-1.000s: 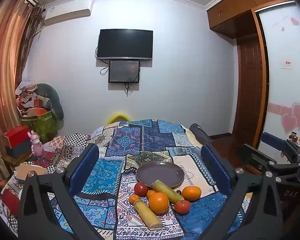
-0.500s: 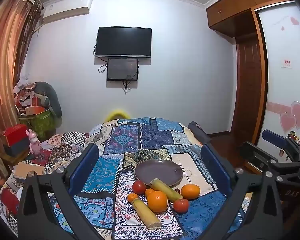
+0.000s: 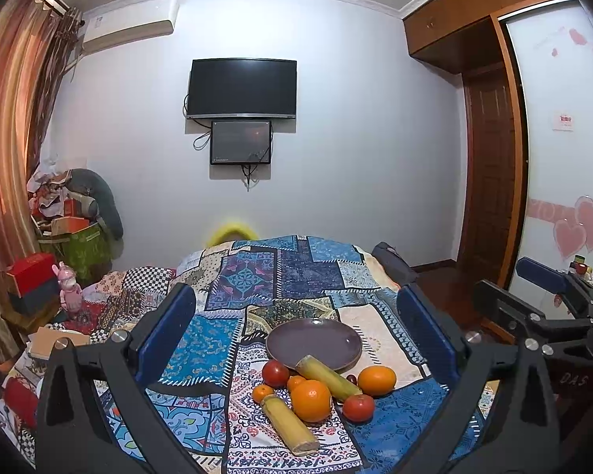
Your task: Organize fruits
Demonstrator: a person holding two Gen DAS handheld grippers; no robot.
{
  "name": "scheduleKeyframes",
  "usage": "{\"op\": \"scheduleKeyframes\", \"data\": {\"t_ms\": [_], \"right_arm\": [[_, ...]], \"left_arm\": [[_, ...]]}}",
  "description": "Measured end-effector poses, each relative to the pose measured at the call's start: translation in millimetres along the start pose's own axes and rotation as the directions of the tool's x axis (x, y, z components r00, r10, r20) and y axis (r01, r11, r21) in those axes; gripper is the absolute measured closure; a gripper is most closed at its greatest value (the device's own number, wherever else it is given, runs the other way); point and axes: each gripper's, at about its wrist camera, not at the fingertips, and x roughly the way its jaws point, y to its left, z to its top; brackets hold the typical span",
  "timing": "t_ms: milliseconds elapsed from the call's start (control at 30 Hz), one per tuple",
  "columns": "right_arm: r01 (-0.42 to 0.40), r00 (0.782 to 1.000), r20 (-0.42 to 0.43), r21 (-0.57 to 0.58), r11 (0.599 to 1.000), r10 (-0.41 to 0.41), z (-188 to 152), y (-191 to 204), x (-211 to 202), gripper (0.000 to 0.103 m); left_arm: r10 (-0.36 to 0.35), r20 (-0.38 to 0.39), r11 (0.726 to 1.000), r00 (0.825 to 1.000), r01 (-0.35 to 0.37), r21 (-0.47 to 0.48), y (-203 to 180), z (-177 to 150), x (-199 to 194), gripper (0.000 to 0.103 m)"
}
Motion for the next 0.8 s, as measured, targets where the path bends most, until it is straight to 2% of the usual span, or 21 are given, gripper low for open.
{"op": "scheduleKeyframes", "data": {"t_ms": [800], "right_arm": [[0.001,1.000,0.002,0.006,1.000,-0.001,0.1,1.0,-2.5,0.000]], "left_arm": [[-0.003,0.008,1.000,1.000,0.003,0.011,-3.9,1.2,-1.9,0.000]]}}
